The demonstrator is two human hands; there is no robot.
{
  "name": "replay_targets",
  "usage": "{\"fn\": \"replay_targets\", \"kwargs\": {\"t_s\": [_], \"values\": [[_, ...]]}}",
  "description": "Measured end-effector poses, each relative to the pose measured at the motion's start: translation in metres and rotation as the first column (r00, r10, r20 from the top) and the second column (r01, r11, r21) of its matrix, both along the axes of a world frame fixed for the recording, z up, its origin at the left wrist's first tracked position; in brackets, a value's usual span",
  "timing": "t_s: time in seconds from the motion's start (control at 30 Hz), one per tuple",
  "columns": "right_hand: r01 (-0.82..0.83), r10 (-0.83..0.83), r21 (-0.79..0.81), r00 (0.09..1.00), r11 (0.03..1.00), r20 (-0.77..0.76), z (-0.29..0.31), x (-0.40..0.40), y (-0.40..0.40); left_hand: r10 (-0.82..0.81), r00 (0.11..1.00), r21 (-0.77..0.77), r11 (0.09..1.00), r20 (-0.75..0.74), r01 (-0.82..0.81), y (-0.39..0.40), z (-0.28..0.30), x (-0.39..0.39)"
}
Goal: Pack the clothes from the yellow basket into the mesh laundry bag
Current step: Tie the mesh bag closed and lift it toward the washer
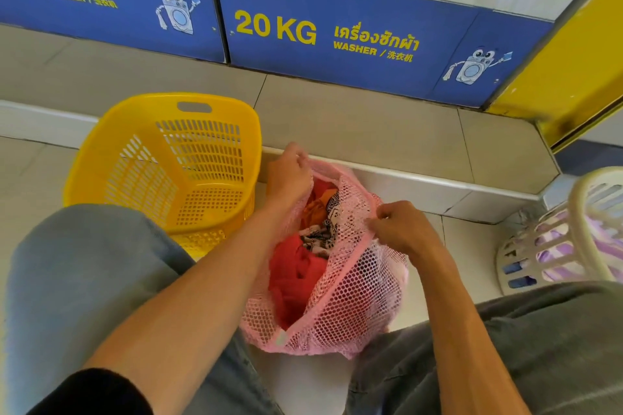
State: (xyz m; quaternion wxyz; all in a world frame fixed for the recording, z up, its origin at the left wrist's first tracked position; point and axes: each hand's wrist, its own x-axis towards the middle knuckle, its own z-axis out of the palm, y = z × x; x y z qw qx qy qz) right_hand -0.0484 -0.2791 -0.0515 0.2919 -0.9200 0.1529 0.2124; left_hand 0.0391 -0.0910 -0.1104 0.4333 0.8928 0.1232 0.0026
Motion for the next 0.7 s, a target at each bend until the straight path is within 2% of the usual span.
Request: {"fn": "replay_targets", "kwargs": {"t_s": [0.07, 0.17, 0.27, 0.33, 0.4, 0.47, 0.53, 0.6, 0.63, 0.67, 0.7], "values": [[-0.081, 0.080, -0.019, 0.996, 0.997, -0.031, -0.002, 0.002, 0.010, -0.114, 0.990, 0.138, 0.985, 0.082, 0.102, 0.002, 0.008, -0.002], [-0.196, 0.192, -0.042, 0.977, 0.980, -0.088, -0.004, 0.005, 0.024, -0.212, 0.977, 0.360, 0.913, 0.017, 0.191, 0.005, 0.016, -0.011], [-0.229, 0.228, 0.000, 0.970, 0.973, -0.087, -0.009, 0.007, 0.031, -0.203, 0.973, 0.399, 0.888, -0.107, 0.229, 0.015, 0.020, -0.013], [-0.178, 0.180, 0.072, 0.983, 0.981, -0.025, -0.009, 0.007, 0.037, -0.198, 0.965, 0.391, 0.886, -0.171, 0.250, 0.020, 0.021, -0.011], [-0.047, 0.033, 0.208, 0.997, 0.977, 0.073, -0.003, 0.007, 0.039, -0.235, 0.961, 0.369, 0.889, -0.142, 0.272, 0.022, 0.024, -0.009], [0.153, -0.246, 0.388, 0.948, 0.909, 0.202, 0.011, 0.008, 0.034, -0.291, 0.955, 0.376, 0.880, -0.054, 0.289, 0.022, 0.029, -0.004], [0.309, -0.535, 0.546, 0.782, 0.779, 0.320, 0.027, 0.008, 0.024, -0.326, 0.945, 0.394, 0.872, 0.024, 0.291, 0.021, 0.037, 0.001], [0.382, -0.725, 0.698, 0.626, 0.605, 0.286, 0.036, 0.007, 0.015, -0.344, 0.936, 0.370, 0.882, 0.079, 0.293, 0.018, 0.048, 0.007], [0.399, -0.764, 0.743, 0.603, 0.538, 0.230, 0.035, 0.008, 0.012, -0.347, 0.932, 0.351, 0.889, 0.101, 0.293, 0.015, 0.054, 0.010], [0.410, -0.753, 0.750, 0.635, 0.519, 0.174, 0.035, 0.008, 0.012, -0.333, 0.935, 0.330, 0.902, 0.118, 0.280, 0.011, 0.059, 0.011], [0.411, -0.690, 0.721, 0.712, 0.558, 0.129, 0.030, 0.010, 0.012, -0.301, 0.946, 0.291, 0.922, 0.120, 0.256, 0.009, 0.063, 0.013]]}}
